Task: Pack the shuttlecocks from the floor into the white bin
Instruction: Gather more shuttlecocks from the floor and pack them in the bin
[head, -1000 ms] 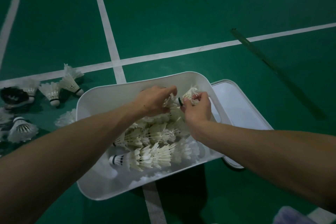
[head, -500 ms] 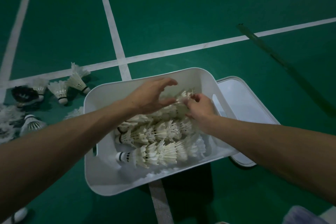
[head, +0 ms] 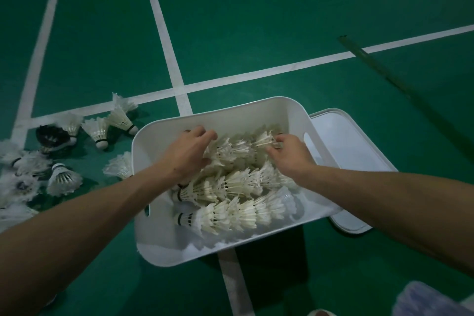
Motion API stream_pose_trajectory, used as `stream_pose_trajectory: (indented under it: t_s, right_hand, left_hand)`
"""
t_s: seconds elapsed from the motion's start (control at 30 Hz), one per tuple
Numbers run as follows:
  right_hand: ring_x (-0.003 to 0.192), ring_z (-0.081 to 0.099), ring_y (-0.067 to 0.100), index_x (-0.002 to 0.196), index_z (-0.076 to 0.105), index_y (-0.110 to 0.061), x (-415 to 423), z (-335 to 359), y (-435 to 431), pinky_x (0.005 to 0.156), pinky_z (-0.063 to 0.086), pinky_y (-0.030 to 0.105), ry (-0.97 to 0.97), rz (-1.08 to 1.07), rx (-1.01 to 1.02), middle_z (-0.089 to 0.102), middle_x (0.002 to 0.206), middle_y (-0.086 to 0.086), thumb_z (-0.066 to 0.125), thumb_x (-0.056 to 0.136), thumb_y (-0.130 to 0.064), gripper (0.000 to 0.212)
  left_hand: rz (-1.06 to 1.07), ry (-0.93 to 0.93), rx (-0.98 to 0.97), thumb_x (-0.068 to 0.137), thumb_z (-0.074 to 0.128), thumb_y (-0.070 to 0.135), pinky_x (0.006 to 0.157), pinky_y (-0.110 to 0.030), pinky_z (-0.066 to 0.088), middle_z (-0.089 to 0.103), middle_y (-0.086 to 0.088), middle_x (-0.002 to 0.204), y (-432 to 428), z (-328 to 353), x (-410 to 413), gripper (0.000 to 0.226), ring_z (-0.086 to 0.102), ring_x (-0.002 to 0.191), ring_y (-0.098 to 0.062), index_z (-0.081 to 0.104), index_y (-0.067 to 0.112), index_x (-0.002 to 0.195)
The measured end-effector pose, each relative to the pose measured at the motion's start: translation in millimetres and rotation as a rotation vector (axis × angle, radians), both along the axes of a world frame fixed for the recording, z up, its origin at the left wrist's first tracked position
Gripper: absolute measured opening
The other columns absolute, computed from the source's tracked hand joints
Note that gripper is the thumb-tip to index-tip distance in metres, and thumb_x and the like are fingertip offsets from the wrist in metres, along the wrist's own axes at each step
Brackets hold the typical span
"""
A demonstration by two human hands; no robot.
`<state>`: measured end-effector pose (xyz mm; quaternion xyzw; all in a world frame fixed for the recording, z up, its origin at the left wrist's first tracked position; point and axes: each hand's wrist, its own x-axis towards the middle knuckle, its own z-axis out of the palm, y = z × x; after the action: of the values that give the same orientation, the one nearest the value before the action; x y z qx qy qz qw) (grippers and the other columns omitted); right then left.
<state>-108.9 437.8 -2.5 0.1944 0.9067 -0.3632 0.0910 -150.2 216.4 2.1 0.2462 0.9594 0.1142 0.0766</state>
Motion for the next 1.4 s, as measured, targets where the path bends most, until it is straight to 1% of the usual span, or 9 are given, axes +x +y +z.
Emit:
stream_pose_trajectory:
  t_s: [0.1,0.27,0.47,0.6,0.73,0.87,1.0,1.2,1.4]
  right_hand:
    - [0.103,0.062,0.025,0.134,0.051,-0.013,0.3,-1.9,3.3,0.093,0.051,0.04,-0.052,0.058,0.037,0.063,0.125,0.007,0.06,0.094,-0.028,0.044]
    - [0.121,0.054,0.028,0.14,0.043,-0.009,6.9,5.6,9.5,0.106,0.041,0.038,-0.033,0.109,0.103,0.053,0.138,0.008,0.065,0.091,-0.02,0.054]
    - [0.106,0.052,0.017,0.13,0.05,-0.014,19.3,26.3,9.9,0.094,0.041,0.03,0.073,0.176,0.255,0.056,0.127,0.004,0.067,0.09,-0.024,0.045]
    - [0.113,0.049,0.018,0.128,0.05,-0.017,21.8,52.0,-11.7,0.1,0.042,0.033,0.111,0.409,0.291,0.051,0.129,0.002,0.067,0.089,-0.028,0.045]
    - [0.122,0.045,0.023,0.135,0.044,-0.021,20.1,82.1,-65.0,0.101,0.042,0.04,0.147,0.728,0.388,0.044,0.139,0.003,0.071,0.082,-0.042,0.063]
    - [0.13,0.039,0.025,0.14,0.037,-0.022,22.6,110.6,-124.2,0.105,0.041,0.043,0.204,0.905,0.416,0.039,0.144,0.004,0.073,0.078,-0.049,0.077]
    - [0.121,0.044,0.027,0.135,0.042,-0.019,35.4,131.6,-177.6,0.101,0.043,0.045,0.278,1.01,0.425,0.045,0.133,0.007,0.072,0.075,-0.055,0.076]
    - [0.124,0.046,0.028,0.134,0.044,-0.013,60.8,124.0,-248.5,0.105,0.04,0.04,0.285,0.948,0.227,0.044,0.135,0.008,0.074,0.08,-0.041,0.068]
    - [0.131,0.037,0.021,0.141,0.036,-0.016,116.5,33.3,-282.7,0.108,0.032,0.032,0.149,0.671,-0.023,0.033,0.143,0.001,0.069,0.087,-0.027,0.065]
  left_hand:
    - [0.016,0.014,-0.008,0.085,0.068,0.024,0.089,-0.031,0.043,0.05,-0.008,0.131,1.4,-4.8,-2.6,0.06,0.051,0.111,-0.023,0.04,0.018,0.137]
    - [0.014,0.029,0.004,0.084,0.069,0.022,0.085,-0.032,0.044,0.052,-0.01,0.129,1.7,-6.7,-0.3,0.065,0.053,0.11,-0.025,0.035,0.015,0.139]
    - [-0.022,-0.018,-0.022,0.079,0.075,0.026,0.085,-0.034,0.047,0.052,-0.007,0.128,-5.2,0.2,0.5,0.061,0.054,0.106,-0.024,0.042,0.014,0.128]
    - [-0.032,0.003,-0.086,0.079,0.074,0.03,0.088,-0.034,0.048,0.046,-0.005,0.133,-19.9,26.5,9.5,0.062,0.051,0.11,-0.022,0.042,0.015,0.13]
    - [-0.085,0.099,-0.238,0.085,0.066,0.039,0.099,-0.037,0.043,0.046,-0.003,0.135,-47.4,68.0,26.9,0.055,0.043,0.119,-0.021,0.046,0.016,0.129]
    - [-0.029,0.075,-0.393,0.084,0.064,0.046,0.108,-0.037,0.034,0.038,-0.005,0.144,-95.5,113.4,61.1,0.069,0.034,0.13,-0.024,0.038,0.014,0.139]
    - [0.104,-0.018,-0.484,0.08,0.066,0.053,0.111,-0.043,0.031,0.031,-0.007,0.148,-154.6,134.3,94.3,0.082,0.028,0.133,-0.029,0.031,0.013,0.144]
    - [0.248,-0.131,-0.415,0.079,0.065,0.056,0.115,-0.043,0.023,0.018,-0.007,0.155,-198.2,103.7,118.2,0.087,0.02,0.14,-0.031,0.026,0.018,0.147]
    - [0.201,-0.26,-0.281,0.08,0.065,0.056,0.117,-0.046,0.017,0.009,-0.006,0.157,-219.9,33.8,103.6,0.088,0.012,0.143,-0.033,0.021,0.023,0.149]
